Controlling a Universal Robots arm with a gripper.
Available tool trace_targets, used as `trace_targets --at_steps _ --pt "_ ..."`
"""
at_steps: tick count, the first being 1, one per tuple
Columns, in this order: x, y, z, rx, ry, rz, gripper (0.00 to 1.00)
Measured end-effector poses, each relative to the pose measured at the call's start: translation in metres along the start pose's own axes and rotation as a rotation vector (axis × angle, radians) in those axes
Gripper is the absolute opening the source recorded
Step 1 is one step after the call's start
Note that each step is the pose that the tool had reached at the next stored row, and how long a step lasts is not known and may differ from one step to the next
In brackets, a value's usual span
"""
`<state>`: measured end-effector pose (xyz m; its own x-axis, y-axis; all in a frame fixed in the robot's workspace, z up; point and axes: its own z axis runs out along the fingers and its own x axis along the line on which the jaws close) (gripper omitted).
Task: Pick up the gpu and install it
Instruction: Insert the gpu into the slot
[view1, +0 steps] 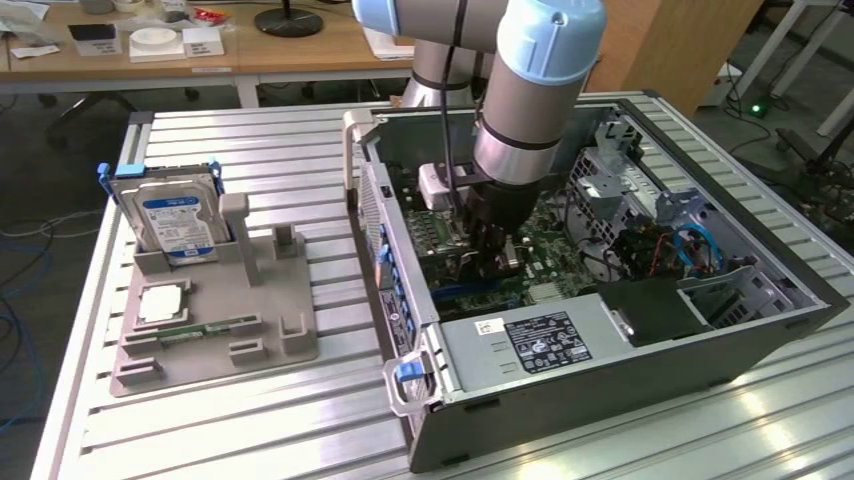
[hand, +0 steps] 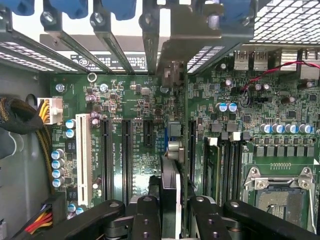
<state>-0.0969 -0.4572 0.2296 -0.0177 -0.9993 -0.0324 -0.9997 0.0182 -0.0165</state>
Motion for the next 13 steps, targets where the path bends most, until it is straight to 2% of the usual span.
trace_targets --at_steps 13 --pt "0.0001 0.0033 0.0 -0.0001 -0.0037 0.0 0.27"
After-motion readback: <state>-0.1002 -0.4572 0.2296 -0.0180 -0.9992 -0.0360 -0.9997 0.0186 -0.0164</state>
